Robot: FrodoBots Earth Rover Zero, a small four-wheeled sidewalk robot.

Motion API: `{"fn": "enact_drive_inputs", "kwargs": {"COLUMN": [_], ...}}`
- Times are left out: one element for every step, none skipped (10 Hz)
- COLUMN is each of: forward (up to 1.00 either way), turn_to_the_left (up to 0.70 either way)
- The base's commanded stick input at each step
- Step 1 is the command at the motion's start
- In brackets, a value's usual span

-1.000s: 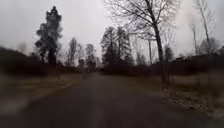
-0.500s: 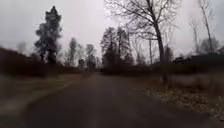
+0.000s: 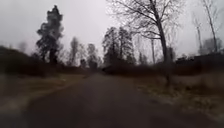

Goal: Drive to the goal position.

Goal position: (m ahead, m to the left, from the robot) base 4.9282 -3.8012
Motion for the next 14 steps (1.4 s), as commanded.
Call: {"fn": "enact_drive_inputs", "kwargs": {"forward": [0.69, 0.69, 0.69, 0.69, 0.69, 0.69, 0.69, 0.69, 0.70, 0.70, 0.70, 0.70, 0.70, 0.70], "turn_to_the_left": [0.00, 0.00, 0.00, 0.00, 0.00, 0.00, 0.00, 0.00, 0.00, 0.00, 0.00, 0.00, 0.00, 0.00]}}
